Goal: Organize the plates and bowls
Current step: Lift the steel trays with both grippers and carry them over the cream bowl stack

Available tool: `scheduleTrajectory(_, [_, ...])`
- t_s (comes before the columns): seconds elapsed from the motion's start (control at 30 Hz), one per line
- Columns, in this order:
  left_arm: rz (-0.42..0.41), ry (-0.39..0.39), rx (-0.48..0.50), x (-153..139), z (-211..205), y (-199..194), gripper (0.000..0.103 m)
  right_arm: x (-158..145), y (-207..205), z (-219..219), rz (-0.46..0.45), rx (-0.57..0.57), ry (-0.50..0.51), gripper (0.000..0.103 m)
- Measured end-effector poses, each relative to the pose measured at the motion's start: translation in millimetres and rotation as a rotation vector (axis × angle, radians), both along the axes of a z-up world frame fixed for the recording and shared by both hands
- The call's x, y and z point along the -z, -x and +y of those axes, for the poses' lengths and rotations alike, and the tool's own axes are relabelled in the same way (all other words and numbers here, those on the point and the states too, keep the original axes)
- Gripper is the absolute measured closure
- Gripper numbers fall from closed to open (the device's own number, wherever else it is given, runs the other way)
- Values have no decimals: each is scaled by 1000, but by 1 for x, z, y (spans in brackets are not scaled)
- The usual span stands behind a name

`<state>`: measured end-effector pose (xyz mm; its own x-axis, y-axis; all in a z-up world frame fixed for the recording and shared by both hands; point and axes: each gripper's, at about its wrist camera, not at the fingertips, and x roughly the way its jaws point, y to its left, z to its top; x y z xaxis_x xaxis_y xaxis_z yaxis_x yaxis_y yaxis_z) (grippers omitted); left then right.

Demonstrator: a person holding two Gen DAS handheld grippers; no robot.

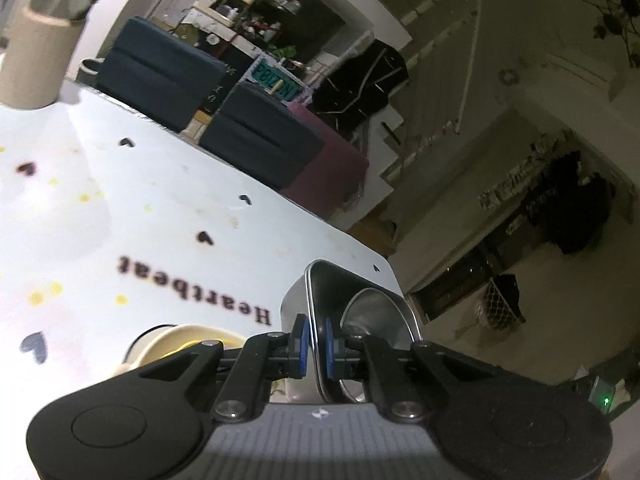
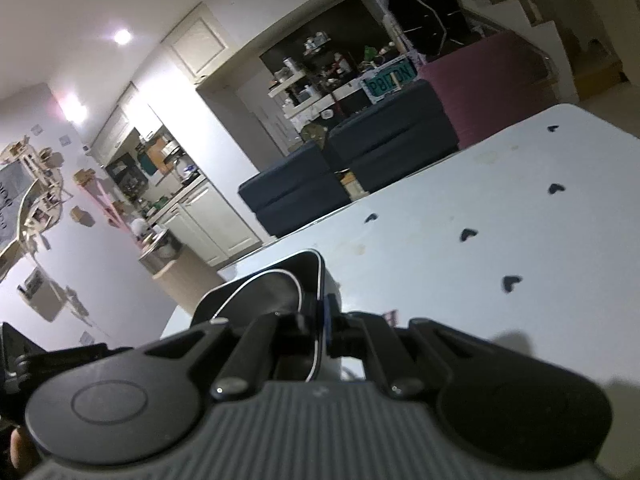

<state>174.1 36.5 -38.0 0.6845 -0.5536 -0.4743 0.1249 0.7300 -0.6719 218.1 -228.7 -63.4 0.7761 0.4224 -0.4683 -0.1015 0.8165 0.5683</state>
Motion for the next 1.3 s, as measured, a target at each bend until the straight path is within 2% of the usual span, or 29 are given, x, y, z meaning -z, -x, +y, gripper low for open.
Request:
scheduleTrajectory(0.43, [37, 13, -52, 16, 39, 20, 95, 9, 18, 16, 55, -43, 19, 96])
scheduleTrajectory(0.63, [56, -5, -45, 18, 35, 15, 95, 6, 20, 9, 71, -42, 23, 96])
scheduleTrajectory(0.97, [138, -70, -25, 31, 28, 9, 95, 9, 26, 2, 137, -40, 47, 96])
scheduleTrajectory(1.3, [157, -79, -29, 37, 32, 10, 95, 13, 26, 15, 187, -58, 84, 96])
